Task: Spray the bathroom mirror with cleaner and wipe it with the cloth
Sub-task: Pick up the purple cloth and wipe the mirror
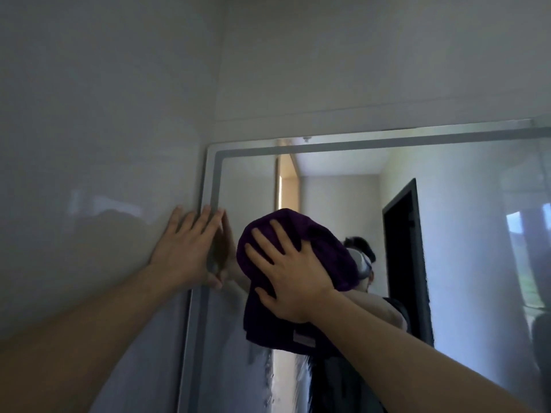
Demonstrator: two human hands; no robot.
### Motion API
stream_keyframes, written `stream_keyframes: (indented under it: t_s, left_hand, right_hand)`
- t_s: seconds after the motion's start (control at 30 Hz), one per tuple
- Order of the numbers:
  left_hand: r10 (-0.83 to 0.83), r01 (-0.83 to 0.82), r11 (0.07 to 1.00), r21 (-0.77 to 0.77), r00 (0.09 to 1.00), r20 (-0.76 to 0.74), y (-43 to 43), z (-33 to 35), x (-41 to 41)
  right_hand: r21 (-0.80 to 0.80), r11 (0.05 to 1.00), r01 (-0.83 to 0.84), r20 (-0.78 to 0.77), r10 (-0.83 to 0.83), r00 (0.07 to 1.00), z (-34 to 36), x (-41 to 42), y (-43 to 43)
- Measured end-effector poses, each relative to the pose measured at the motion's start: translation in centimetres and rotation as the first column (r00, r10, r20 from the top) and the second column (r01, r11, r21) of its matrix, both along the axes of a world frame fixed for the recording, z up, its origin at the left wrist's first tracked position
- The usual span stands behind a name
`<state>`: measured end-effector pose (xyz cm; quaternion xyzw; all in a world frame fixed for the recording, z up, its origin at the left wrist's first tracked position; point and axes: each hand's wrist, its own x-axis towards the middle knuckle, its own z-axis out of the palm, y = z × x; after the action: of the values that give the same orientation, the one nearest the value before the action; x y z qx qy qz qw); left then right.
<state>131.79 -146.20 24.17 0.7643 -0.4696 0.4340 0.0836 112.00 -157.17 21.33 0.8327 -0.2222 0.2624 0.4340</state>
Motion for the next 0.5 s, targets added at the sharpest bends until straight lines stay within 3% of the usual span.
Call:
stream_keyframes:
  t_s: [0.17, 0.5]
  left_hand:
    - [0.028, -0.031, 0.999, 0.031, 0.997, 0.072, 0.2, -0.1, 0.2]
    - [0.017, -0.018, 1.0, 0.01, 0.996, 0.086, 0.0, -0.1, 0.4]
  right_hand:
    - [-0.045, 0.999, -0.002, -0.081, -0.002, 0.997, 0.1, -5.1, -1.3]
    - [-0.083, 0.99, 0.114, 0.35, -0.078, 0.933, 11.3, -7.5, -1.6]
